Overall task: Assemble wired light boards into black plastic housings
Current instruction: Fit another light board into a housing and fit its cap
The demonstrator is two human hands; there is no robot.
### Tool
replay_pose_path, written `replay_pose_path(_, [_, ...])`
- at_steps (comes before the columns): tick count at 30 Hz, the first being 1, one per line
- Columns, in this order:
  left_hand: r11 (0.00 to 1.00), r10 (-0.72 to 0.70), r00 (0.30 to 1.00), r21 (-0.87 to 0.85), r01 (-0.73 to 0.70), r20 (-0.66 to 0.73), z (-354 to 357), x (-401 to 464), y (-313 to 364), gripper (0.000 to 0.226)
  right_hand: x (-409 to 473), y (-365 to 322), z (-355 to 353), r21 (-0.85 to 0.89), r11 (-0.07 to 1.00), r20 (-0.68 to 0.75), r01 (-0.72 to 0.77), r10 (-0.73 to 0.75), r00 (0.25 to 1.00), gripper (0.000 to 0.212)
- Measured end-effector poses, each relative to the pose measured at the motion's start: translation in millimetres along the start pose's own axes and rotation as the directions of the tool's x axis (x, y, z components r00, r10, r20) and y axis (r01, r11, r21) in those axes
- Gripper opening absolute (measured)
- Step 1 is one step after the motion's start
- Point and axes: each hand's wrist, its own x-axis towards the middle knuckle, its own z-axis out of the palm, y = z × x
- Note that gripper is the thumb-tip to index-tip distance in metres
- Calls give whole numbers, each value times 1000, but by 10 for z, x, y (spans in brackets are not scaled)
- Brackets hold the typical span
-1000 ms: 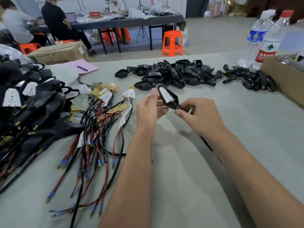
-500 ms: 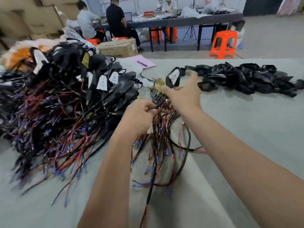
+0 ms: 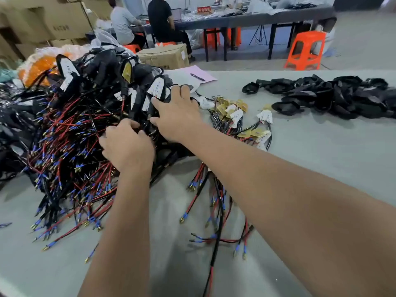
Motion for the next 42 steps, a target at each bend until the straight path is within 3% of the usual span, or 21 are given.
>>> replay_pose_path(3, [995, 75, 997, -66, -76, -8, 37, -59, 246, 27, 75, 105, -153, 60, 997, 112, 39, -46, 993, 54])
replay_pose_path(4, [990, 117, 993, -84, -117, -8, 53, -87, 305, 28, 52, 203, -201, 101, 993, 65, 53, -60, 996, 50])
replay_pose_path(6, [970, 177, 983, -159, -181, -41, 106, -188, 427, 26, -86, 494, -267, 272, 962, -167, 11, 36, 985, 36])
replay_pose_path(7, [958, 198, 978, -197, -208, -66, 139, -253, 485, 24, -184, 673, -261, 367, 929, -246, -54, 153, 957, 31])
replay_pose_path(9, [936, 234, 969, -251, -247, -81, 244, -400, 626, 22, -439, 1088, -199, 452, 850, -251, -271, 413, 876, 30])
replay_pose_path(11, [914, 268, 962, -302, -271, -54, 385, -541, 772, 20, -715, 1474, -106, 401, 772, -181, -493, 594, 784, 27])
replay_pose_path(13, [887, 295, 955, -364, -285, -29, 523, -688, 925, 19, -961, 1753, -22, 250, 726, -77, -640, 674, 735, 22])
replay_pose_path(15, [873, 323, 946, -388, -295, 8, 656, -831, 1064, 19, -1095, 1867, 54, 119, 717, 44, -687, 687, 725, 24])
replay_pose_path(18, [860, 386, 912, -412, -300, 141, 883, -1067, 1271, 17, -1103, 1884, 94, 148, 710, 142, -688, 673, 726, 31])
replay_pose_path(21, [856, 405, 878, -444, -265, 256, 1056, -1286, 1459, 16, -1112, 1915, 20, 190, 724, 164, -663, 643, 748, 28])
replay_pose_path(26, [833, 451, 850, -472, -290, 274, 1196, -1431, 1751, 17, -1360, 2078, -136, 162, 758, 145, -631, 615, 775, 17])
replay_pose_path(28, [832, 433, 858, -490, -261, 277, 1219, -1434, 1867, 21, -1387, 2068, -118, 189, 776, 164, -602, 579, 799, 23])
replay_pose_path(32, [841, 391, 889, -486, -239, 238, 1256, -1327, 2101, 18, -1276, 2072, -49, 282, 764, 198, -580, 545, 815, 9])
replay_pose_path(37, [878, 376, 869, -423, -223, 322, 1430, -1188, 2346, 16, -1300, 2340, -105, 46, 787, 129, -615, 606, 785, 17])
replay_pose_path(40, [892, 403, 817, -378, -249, 413, 1631, -1224, 2433, 20, -1515, 2754, -260, -20, 762, 143, -648, 643, 752, 19])
replay_pose_path(42, [885, 437, 765, -379, -271, 473, 1805, -1276, 2506, 29, -1721, 3025, -403, -17, 747, 177, -665, 657, 733, 35])
